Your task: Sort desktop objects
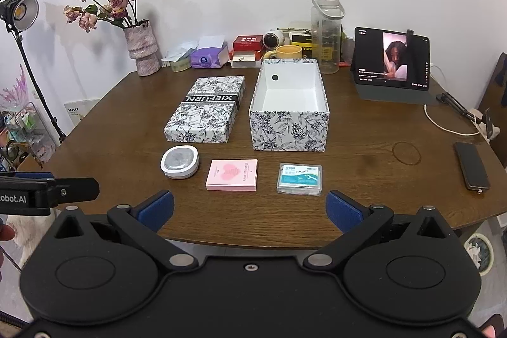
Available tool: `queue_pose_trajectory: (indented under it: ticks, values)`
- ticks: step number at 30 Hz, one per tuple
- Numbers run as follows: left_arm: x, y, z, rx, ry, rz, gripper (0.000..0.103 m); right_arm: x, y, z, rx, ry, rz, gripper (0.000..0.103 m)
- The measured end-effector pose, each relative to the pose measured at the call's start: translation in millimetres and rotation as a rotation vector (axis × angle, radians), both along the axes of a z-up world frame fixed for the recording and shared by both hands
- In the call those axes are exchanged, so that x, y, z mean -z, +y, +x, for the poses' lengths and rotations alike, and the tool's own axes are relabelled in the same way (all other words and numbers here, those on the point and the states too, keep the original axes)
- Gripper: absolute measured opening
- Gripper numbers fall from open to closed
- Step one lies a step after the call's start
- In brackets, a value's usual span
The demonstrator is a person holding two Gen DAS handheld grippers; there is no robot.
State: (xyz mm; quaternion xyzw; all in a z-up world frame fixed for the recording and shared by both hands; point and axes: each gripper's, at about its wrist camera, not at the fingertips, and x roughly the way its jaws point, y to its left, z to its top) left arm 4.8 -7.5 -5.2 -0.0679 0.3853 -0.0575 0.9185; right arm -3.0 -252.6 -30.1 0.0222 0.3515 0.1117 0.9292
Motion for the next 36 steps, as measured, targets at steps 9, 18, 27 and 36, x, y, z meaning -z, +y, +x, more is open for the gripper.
queue_pose_trajectory:
  ticks: [9,18,27,36]
  values:
    - [6.3,-0.8,0.4,-0.007,0.013,-0.003,0.103,2.1,-0.1,3.6,-0.008,0.014,-0.001,0.103]
    - [5.9,-3.5,4.0,-0.002,0.021,0.006,0.103,5.3,-1.6,4.6,-0.006,0.018,0.004,0.103]
    - [8.3,-7.0,4.2,0.004,0.027,0.008,0.103,6.6,-4.1,5.1,-0.001,0.024,0.004,0.103]
    - [9.2,-9.9,4.0,0.005,0.028,0.008,0.103,7.6,-6.1,5.6,0.0,0.025,0.004,0.103]
